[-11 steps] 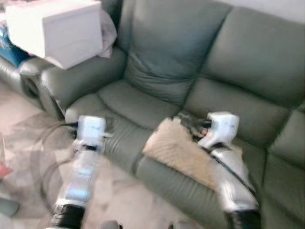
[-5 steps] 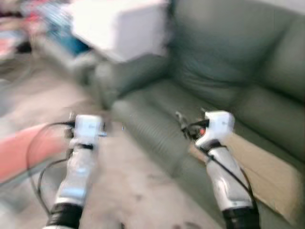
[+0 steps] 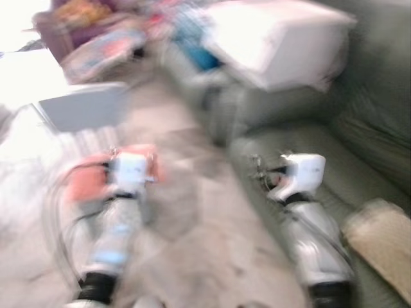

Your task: Move the pillow to the sofa

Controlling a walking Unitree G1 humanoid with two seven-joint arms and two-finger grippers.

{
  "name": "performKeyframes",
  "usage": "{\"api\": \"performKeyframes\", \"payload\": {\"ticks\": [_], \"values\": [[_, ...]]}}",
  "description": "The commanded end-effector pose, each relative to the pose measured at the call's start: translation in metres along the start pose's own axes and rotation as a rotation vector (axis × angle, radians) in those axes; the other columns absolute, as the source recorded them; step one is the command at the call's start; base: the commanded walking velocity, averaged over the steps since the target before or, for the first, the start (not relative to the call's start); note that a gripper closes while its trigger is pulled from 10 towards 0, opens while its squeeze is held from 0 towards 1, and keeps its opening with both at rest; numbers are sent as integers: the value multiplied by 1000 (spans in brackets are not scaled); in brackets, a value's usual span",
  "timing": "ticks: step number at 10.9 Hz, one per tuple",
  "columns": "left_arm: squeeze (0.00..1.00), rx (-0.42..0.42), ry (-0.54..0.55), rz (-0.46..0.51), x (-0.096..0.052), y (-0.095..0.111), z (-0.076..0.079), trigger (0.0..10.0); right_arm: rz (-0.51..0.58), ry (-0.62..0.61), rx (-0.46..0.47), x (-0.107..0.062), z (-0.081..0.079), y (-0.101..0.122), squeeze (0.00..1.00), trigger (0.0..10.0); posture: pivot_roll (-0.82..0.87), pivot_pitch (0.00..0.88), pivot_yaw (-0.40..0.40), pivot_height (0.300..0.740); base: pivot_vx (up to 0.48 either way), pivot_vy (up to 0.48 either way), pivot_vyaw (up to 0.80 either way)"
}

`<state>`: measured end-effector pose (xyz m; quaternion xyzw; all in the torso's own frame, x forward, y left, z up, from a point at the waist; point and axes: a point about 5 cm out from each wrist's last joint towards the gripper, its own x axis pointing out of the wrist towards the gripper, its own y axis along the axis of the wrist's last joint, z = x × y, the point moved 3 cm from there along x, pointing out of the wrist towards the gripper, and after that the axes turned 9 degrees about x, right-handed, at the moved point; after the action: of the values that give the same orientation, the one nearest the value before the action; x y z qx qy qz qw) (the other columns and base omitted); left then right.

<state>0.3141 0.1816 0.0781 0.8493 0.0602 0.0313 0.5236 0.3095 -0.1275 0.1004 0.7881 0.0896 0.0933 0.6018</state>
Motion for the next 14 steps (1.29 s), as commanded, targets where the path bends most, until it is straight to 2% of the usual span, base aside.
{"api": "performKeyframes", "payload": {"ticks": [1,2,4,7,10,13,14], "values": [[0,-19,-23,25,0,10,11,10000,1,-31,-17,-4,12,3,0,10000,-70,0,-37,740,0,480,800],[0,-9,-25,30,-2,9,10,10000,-1,-27,-16,-4,10,1,0,10000,-64,0,-37,740,0,480,756],[0,14,-29,55,-4,10,10,10000,-4,-23,-11,-4,8,0,0,10000,-57,0,-40,740,0,0,216],[0,-14,-94,65,-8,11,17,10000,-17,-43,-12,-8,15,-3,0,10000,-57,0,-43,740,0,0,0],[0,-32,-104,70,-8,12,18,10000,-16,-28,-22,-7,11,-3,0,10000,-60,0,-48,740,389,0,0],[0,-37,-106,69,-8,12,19,10000,-19,-21,-35,-6,12,-3,0,10000,-61,0,-52,740,440,0,640],[0,-37,-106,69,-8,12,19,10000,-18,-22,-35,-5,12,-2,0,10000,-61,0,-52,740,439,0,0]]}}
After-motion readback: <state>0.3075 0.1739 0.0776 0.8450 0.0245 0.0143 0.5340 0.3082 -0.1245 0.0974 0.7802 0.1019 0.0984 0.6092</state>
